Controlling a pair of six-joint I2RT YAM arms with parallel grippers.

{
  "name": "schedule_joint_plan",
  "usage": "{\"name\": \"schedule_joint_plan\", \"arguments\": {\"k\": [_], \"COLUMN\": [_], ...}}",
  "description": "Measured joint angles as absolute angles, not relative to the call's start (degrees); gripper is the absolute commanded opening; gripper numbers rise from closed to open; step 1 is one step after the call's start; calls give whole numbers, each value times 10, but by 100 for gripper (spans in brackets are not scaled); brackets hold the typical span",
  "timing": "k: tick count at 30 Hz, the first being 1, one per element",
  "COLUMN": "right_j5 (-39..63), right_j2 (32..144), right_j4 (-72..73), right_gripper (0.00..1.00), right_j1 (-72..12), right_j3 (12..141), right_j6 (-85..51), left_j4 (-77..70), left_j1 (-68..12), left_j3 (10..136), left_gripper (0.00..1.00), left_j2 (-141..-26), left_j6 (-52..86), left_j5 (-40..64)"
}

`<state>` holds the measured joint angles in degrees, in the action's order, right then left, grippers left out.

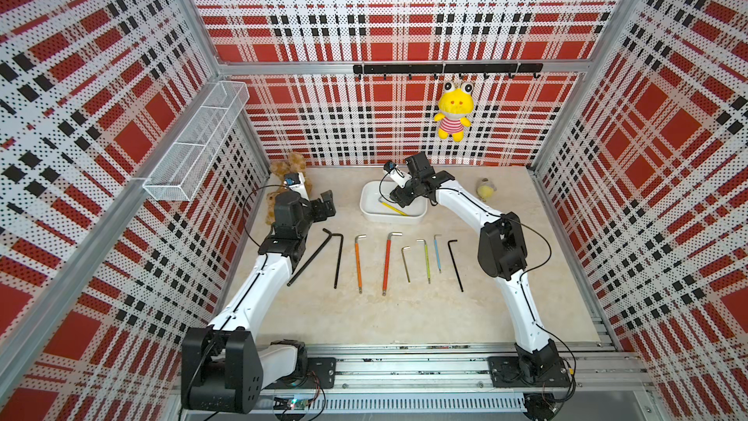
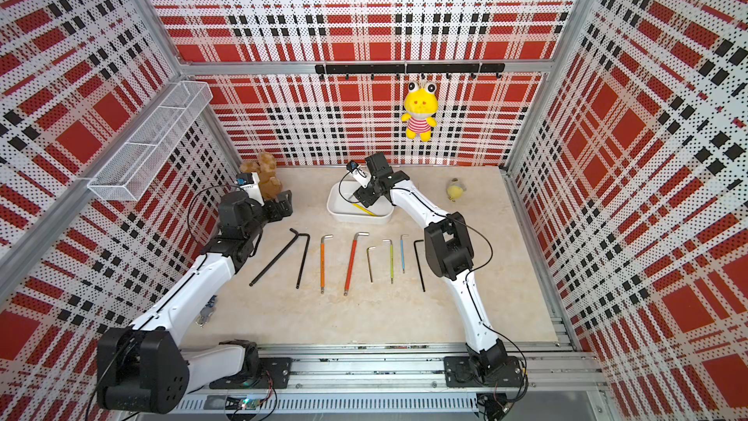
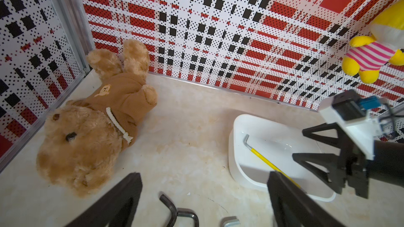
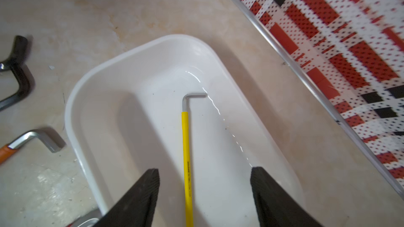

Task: Put the hex key on the desktop into the storage box
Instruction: Place the Allen key in the storage box, then pick up the Allen key from the center of the board.

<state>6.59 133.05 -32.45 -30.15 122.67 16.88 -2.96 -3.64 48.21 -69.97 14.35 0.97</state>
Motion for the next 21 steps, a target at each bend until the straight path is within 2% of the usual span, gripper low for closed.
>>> {"name": "schedule_joint_plan", "arguments": {"k": [6, 11, 21], "right_j5": [-14, -61, -76], "right_j2": [1189, 1107, 1028], "right_j4": [-307, -352, -496], "right_gripper": [74, 74, 74], "right_j1": [-297, -281, -211], "right_j3": [1134, 1059, 852], "right_j6": [94, 15, -123], "left_j4": [-30, -30, -30], "left_j1": [-36, -37, -43], "left_j3": [482, 482, 482], "left_gripper": [97, 97, 97], "left_j2": [-700, -700, -700], "left_j6": [143, 143, 144], "left_j5": [13, 14, 15]}}
